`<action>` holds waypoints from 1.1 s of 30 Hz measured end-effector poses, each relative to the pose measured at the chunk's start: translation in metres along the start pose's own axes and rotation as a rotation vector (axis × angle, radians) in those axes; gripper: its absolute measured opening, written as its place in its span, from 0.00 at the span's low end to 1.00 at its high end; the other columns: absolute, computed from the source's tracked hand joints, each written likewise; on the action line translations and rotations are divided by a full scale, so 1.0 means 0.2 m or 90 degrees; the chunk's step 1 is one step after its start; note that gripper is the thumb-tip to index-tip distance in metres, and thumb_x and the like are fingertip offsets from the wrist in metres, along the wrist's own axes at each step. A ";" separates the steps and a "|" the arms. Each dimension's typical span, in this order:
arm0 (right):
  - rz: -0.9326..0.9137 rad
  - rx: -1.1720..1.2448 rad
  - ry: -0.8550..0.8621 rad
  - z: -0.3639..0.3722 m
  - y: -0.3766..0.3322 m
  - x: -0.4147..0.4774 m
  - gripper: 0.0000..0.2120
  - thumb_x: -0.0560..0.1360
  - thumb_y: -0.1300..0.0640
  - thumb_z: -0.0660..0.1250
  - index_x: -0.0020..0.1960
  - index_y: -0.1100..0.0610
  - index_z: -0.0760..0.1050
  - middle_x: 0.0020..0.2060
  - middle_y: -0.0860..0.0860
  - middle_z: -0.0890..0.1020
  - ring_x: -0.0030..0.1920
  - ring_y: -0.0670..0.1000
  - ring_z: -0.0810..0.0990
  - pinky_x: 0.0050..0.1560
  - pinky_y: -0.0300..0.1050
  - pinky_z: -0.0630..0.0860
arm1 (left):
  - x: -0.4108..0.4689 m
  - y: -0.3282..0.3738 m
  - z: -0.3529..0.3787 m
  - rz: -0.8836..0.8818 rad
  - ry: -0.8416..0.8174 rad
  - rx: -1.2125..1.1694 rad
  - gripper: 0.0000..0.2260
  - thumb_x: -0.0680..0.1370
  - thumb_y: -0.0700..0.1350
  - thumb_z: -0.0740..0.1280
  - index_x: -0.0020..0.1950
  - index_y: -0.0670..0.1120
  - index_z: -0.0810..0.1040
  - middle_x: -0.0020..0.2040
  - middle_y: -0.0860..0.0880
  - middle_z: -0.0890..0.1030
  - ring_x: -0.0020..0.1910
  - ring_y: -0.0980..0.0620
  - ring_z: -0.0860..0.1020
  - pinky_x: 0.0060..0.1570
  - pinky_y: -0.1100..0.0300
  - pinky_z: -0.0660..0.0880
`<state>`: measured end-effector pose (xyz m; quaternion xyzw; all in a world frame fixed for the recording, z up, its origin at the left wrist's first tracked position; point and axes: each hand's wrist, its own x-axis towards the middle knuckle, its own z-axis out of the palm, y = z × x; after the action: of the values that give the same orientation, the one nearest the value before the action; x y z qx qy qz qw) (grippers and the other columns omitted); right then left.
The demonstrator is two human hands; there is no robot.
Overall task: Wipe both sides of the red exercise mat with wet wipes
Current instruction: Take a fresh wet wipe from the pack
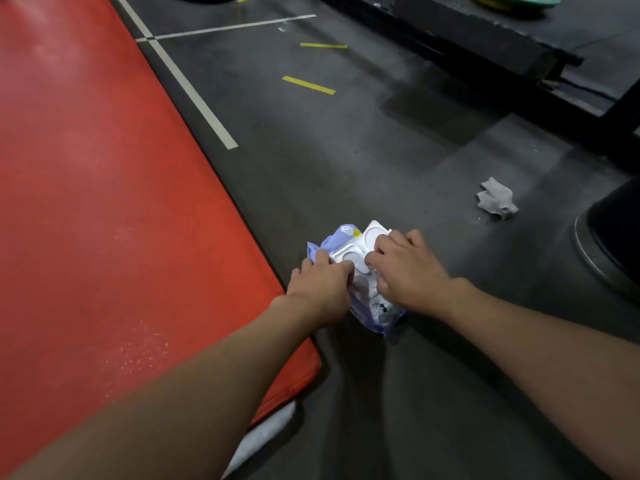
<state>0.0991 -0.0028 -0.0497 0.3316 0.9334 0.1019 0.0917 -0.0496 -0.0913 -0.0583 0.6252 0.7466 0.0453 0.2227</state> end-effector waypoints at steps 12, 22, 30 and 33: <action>0.097 0.075 0.097 -0.05 -0.04 0.07 0.11 0.83 0.49 0.55 0.56 0.49 0.76 0.53 0.49 0.77 0.54 0.54 0.76 0.54 0.49 0.61 | 0.04 -0.05 0.03 0.101 0.016 -0.064 0.30 0.75 0.41 0.64 0.76 0.57 0.62 0.75 0.55 0.60 0.74 0.51 0.55 0.64 0.47 0.64; 0.006 0.086 -0.013 0.00 -0.07 0.09 0.12 0.81 0.52 0.57 0.56 0.51 0.79 0.49 0.51 0.77 0.53 0.56 0.75 0.46 0.46 0.57 | 0.06 -0.07 0.06 0.104 0.002 -0.210 0.28 0.73 0.36 0.62 0.74 0.47 0.66 0.72 0.51 0.68 0.72 0.48 0.64 0.66 0.41 0.67; 0.016 0.091 -0.048 -0.04 -0.13 0.15 0.10 0.77 0.64 0.60 0.42 0.51 0.66 0.50 0.54 0.80 0.53 0.56 0.78 0.40 0.47 0.64 | 0.07 -0.08 0.04 0.105 -0.003 -0.228 0.27 0.70 0.34 0.61 0.69 0.46 0.71 0.67 0.51 0.74 0.68 0.47 0.68 0.63 0.42 0.70; -0.004 0.112 -0.078 -0.02 -0.12 0.17 0.11 0.76 0.65 0.60 0.39 0.54 0.63 0.46 0.54 0.77 0.53 0.57 0.76 0.41 0.47 0.64 | 0.06 -0.07 0.03 0.089 -0.013 -0.246 0.23 0.71 0.34 0.61 0.66 0.46 0.72 0.63 0.50 0.76 0.64 0.46 0.72 0.60 0.43 0.72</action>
<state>0.0578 0.0012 -0.0555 0.3411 0.9324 -0.0015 0.1191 -0.0622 -0.0831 -0.0719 0.6216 0.6764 0.1971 0.3423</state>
